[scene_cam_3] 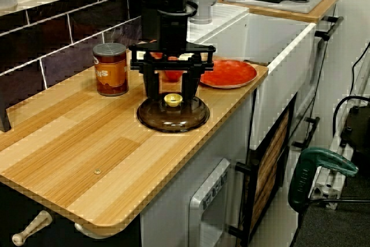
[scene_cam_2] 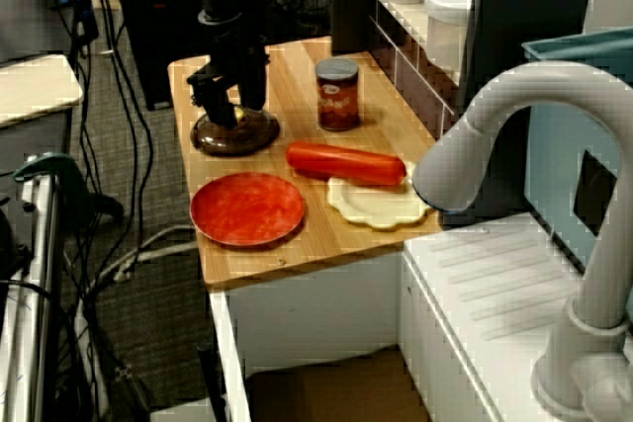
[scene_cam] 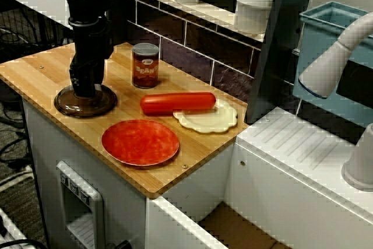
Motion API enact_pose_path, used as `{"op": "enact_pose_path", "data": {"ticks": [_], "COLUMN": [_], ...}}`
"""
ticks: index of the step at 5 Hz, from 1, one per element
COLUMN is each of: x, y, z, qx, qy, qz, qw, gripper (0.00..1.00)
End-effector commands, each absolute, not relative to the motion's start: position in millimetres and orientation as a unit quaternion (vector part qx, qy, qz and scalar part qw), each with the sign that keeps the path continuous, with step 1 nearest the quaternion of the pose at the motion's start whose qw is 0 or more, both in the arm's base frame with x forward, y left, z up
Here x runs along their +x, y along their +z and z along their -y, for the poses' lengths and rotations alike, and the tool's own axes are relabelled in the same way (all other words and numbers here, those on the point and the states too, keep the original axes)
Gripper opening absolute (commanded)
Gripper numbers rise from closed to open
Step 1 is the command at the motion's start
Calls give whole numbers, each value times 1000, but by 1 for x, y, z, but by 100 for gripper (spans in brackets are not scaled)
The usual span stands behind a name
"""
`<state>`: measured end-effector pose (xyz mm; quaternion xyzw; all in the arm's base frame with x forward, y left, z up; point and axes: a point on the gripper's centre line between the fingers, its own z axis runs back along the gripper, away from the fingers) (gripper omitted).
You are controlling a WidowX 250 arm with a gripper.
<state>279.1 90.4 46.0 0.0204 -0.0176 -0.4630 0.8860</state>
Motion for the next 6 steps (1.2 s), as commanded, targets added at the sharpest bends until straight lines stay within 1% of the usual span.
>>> {"op": "enact_pose_path", "data": {"ticks": [1, 2, 3, 4, 5, 6], "x": [290, 292, 289, 285, 285, 286], "y": [65, 73, 76, 71, 76, 85], "z": [-97, -96, -81, -64, -49, -39], "qx": [28, 9, 4, 31, 20, 13], "qy": [-440, -399, -346, -313, -309, -247], "qz": [32, 33, 20, 15, 14, 45], "qw": [897, 916, 938, 949, 951, 968], "gripper": [100, 100, 100, 100, 100, 100]}}
